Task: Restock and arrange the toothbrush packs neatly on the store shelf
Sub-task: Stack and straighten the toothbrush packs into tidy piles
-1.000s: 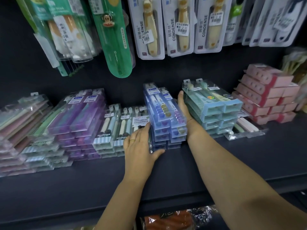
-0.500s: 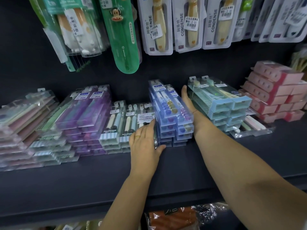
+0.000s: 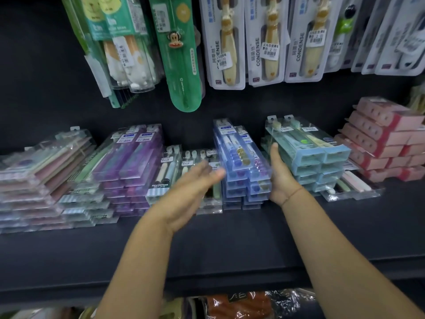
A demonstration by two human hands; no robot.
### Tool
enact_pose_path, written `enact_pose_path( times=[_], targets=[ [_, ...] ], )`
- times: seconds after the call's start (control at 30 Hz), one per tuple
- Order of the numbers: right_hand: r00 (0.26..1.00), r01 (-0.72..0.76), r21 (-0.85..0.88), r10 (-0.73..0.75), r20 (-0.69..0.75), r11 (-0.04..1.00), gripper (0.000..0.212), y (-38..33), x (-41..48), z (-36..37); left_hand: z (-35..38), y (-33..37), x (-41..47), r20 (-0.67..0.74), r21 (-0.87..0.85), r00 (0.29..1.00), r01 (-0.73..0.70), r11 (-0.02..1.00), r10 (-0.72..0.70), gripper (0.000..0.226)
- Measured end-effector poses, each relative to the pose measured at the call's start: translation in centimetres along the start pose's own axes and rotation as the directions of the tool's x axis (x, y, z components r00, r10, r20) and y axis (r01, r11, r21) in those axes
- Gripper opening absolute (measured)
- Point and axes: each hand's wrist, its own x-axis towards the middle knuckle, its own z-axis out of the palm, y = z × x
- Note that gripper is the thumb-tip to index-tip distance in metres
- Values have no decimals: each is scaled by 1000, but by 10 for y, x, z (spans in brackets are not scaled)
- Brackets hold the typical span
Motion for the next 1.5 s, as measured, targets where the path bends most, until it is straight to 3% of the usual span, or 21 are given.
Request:
enact_pose_path(
  times=[0.07,0.13,0.27,0.4,0.57,0.73,0.87,0.97,1.03,1.17,1.37,1.5],
  targets=[
    [999,20,37,-22,38,999,77,8,-7,-5,-4,14,15,-4,-321,999,31,947,-35,120],
    [994,61,44,-65,83,997,74,15,-18,-8,1,19,36,-36,-401,994,79,913,-102,102],
    [956,229,-94,-206,207,969,64,27,-38,-15,19,19,61,-18,-304,991,124,945,-136,74],
    [915,300,-396,-144,378,868,103,25,-44,-34,22,18,77,-116,-150,982,129,980,-147,42],
    [917,390,-641,-216,335,661,99,26,-33,-43,21,26,83,-189,-136,965,159,978,-183,19],
    [933,356,-735,-266,242,577,99,25,-26,-35,24,35,88,-259,-39,956,132,991,-137,18],
    [922,370,-602,-203,329,708,103,24,-31,-29,27,33,92,-241,-24,962,129,991,-131,32],
    [946,283,-376,-194,259,882,92,28,-23,-18,29,26,93,-195,-80,967,154,985,-167,57],
    [960,245,-314,-184,212,917,91,31,-15,-13,30,23,93,-169,-108,971,154,982,-171,58],
    [967,246,-342,-208,146,907,95,34,-12,-3,33,23,87,-175,-96,974,128,987,-143,47],
    [948,311,-344,-263,179,886,92,27,-19,-7,32,28,75,-162,-93,980,101,991,-115,63],
    [883,468,-457,-386,266,756,81,10,-37,-12,38,17,44,-105,2,994,-8,1000,8,53]
  ],
)
